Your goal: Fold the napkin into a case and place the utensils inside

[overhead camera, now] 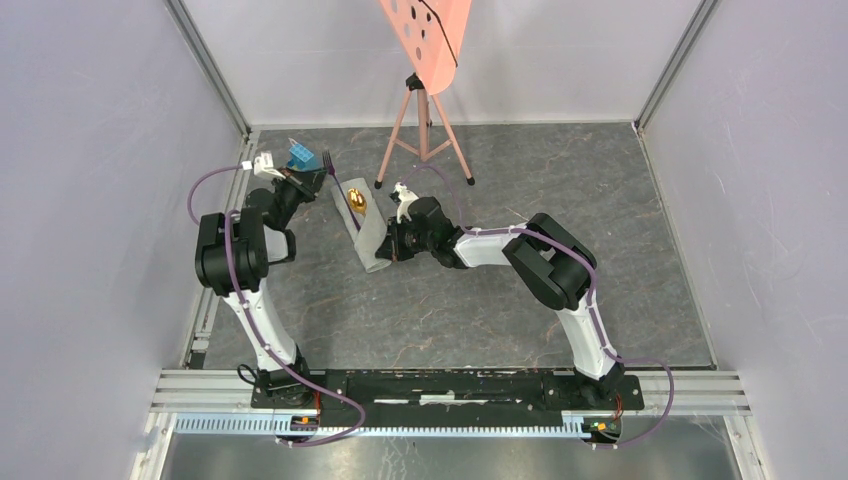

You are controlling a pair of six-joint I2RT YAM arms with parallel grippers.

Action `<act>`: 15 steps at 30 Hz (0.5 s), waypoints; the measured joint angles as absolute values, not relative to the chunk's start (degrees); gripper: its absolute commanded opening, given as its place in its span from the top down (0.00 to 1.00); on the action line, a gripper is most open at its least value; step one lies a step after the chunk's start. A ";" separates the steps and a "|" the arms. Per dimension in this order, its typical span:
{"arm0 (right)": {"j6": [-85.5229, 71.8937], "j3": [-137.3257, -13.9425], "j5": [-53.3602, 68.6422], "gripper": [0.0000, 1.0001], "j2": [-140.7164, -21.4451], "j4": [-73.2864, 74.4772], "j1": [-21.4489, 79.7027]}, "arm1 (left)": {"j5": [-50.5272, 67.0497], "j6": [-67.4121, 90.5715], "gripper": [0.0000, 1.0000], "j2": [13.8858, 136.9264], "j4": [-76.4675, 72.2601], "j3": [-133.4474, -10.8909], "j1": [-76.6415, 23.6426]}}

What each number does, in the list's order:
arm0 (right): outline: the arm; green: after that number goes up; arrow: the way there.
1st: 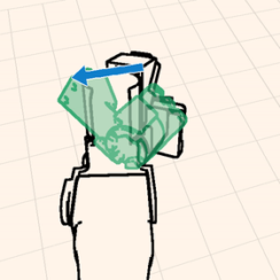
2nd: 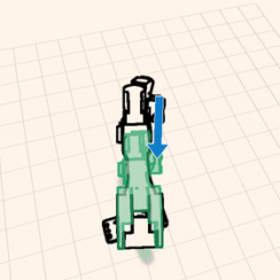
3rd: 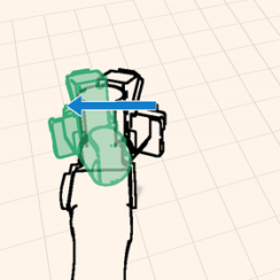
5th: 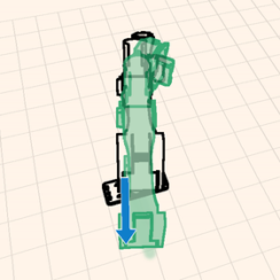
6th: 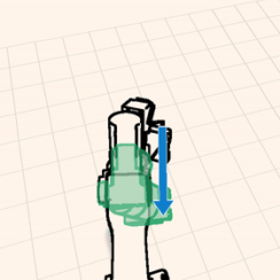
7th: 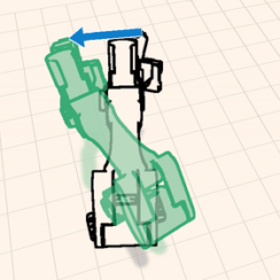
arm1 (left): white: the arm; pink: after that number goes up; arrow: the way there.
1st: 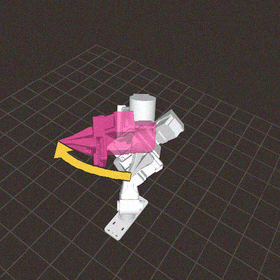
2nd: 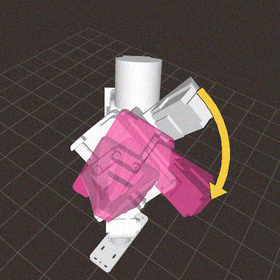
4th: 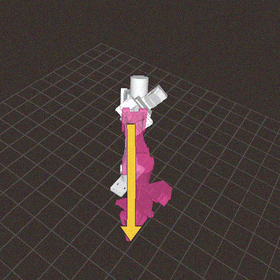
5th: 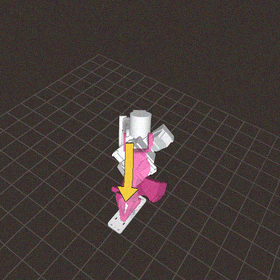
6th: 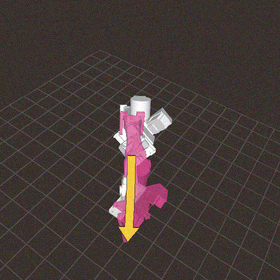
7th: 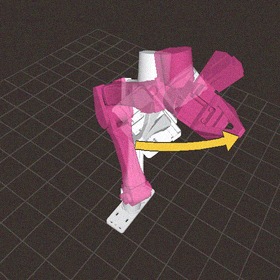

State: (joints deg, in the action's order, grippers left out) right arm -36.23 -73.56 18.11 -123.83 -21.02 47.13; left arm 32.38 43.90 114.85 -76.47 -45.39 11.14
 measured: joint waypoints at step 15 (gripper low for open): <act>-36.38 -73.34 17.93 1.00 -123.83 -21.32 47.13 | 28.91 43.90 0.98 111.35 -68.90 -42.72 10.66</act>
